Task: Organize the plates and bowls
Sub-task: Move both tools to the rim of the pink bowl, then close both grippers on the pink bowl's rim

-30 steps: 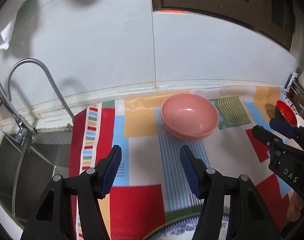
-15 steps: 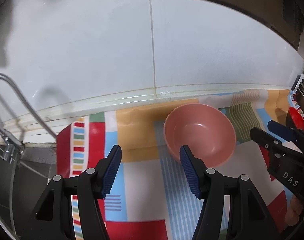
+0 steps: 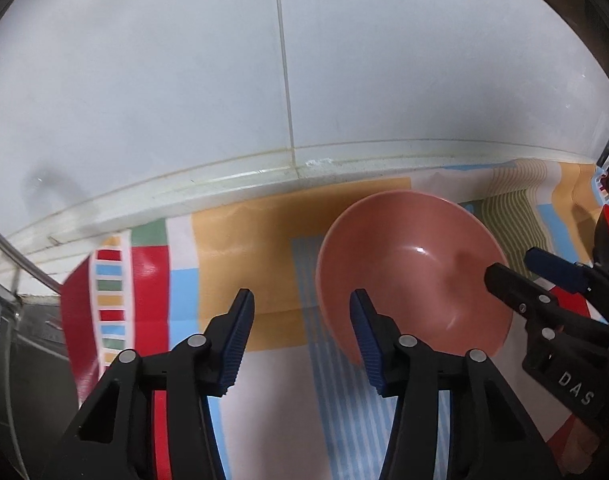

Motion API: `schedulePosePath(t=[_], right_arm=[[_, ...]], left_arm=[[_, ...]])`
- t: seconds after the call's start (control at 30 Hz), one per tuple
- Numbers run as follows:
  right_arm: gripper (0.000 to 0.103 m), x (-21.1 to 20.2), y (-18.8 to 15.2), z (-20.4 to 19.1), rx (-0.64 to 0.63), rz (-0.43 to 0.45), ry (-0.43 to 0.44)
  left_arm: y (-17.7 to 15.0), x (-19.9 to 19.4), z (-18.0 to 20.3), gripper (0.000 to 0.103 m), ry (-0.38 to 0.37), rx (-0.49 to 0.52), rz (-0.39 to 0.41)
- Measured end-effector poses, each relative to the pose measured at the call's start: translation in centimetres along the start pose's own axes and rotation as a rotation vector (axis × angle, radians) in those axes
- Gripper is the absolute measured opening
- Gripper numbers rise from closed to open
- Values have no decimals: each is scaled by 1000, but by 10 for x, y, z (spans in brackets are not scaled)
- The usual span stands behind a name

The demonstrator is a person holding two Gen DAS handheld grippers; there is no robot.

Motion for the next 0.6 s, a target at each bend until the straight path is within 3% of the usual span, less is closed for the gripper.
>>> schedulePosePath(t=[0.27,0.4,0.5,0.6], right_arm=[[39,10,1,-1,-1,-21,12],[21,14,1,-2,-1,-34,21],[14,16,1,-5,-3,-40,29],[13,16,0,-8,-9,-37,11]], left_arm=[[3,21,5,30,-59,2,-56],[4,29,6,17,-95,-3,-87],[3,29,5,16,-83,-1,-84],[3,29,4,15,-87,-19,-88]])
Point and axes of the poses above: each gripper's, at about its wrist camera, not at the fingertips, and x roughly the way its jaws point, z to its right, y to its top, the point moved 4 cm from there along x, roughly the way its jaws point, and after that the axes turned 5 degrees about -z, right-handed, at the moved point
